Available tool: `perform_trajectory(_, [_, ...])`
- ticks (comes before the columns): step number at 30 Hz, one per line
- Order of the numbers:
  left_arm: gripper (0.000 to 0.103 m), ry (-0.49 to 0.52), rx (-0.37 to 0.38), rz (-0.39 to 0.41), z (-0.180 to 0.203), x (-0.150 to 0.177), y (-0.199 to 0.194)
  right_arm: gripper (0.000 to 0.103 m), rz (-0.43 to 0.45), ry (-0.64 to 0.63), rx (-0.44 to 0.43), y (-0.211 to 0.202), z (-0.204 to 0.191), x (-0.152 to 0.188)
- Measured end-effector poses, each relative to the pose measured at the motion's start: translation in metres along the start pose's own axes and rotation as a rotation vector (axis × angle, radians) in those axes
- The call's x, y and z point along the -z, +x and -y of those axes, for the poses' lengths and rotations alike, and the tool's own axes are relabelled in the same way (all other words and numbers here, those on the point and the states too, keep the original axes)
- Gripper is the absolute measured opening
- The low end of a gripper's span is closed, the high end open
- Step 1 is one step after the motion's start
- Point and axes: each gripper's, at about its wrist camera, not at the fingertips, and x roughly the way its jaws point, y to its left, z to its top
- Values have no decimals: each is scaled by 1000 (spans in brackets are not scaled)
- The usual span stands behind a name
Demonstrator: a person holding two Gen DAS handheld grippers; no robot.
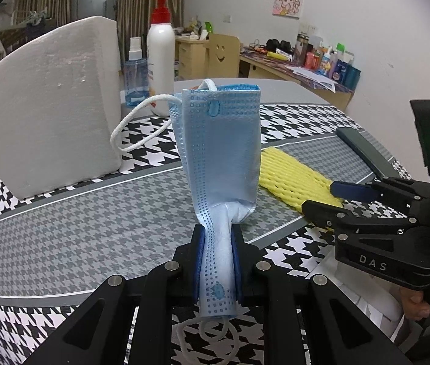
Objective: Organize soft objects
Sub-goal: 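Grasp the yellow mesh sleeve with the right tool while the left tool holds the mask, then carry the mask and mesh sleeve with both tools toward the white foam box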
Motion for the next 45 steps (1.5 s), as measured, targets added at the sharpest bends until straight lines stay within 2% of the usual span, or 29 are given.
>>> perform_trajectory(2, [18, -5, -2, 3, -1, 1, -2, 49, -4, 1, 1, 0, 0, 0])
perform_trajectory(5, [18, -7, -2, 11, -3, 1, -6, 34, -11, 11, 10, 0, 1, -2])
perform_trajectory(7, [18, -8, -4, 19, -5, 2, -9, 19, -12, 20, -4, -1, 2, -4])
perform_trajectory(9, [18, -8, -5, 28, -8, 4, -15, 14, -7, 36, -10, -4, 3, -6])
perform_trajectory(25, [18, -11, -26, 82, -20, 14, -46, 14, 108, 31, -18, -44, -10, -8])
perform_trajectory(45, [18, -9, -61, 139, -27, 12, -75, 14, 177, 8, -27, -68, -27, -12])
